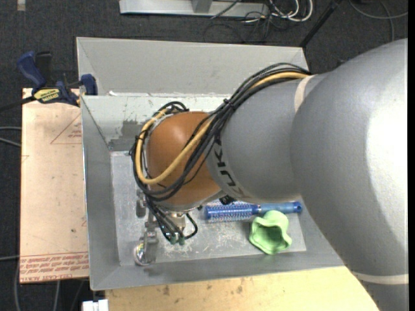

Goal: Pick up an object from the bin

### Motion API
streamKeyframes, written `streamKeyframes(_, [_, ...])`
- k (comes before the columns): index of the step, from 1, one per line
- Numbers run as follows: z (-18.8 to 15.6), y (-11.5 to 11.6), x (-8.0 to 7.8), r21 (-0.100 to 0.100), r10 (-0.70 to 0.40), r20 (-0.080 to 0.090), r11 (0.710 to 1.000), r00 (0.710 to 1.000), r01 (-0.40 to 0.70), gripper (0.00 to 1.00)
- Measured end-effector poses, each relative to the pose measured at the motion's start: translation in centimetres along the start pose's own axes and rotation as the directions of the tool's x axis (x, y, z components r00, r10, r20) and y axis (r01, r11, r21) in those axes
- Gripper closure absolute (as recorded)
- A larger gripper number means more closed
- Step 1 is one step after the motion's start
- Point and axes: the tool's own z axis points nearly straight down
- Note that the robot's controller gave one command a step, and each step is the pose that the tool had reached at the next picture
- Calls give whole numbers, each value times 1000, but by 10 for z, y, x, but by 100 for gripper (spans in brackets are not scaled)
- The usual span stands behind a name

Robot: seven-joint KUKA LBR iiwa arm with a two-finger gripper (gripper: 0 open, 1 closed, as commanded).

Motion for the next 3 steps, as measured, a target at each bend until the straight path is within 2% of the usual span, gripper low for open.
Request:
streamKeyframes(1, [57,-9,-3,-2,-155,18,988,988,155,0])
streamKeyframes(2, [59,-9,1,-1,-156,8,988,988,156,100])
streamKeyframes(3, [-76,-10,-32,-2,-178,18,984,984,178,100])
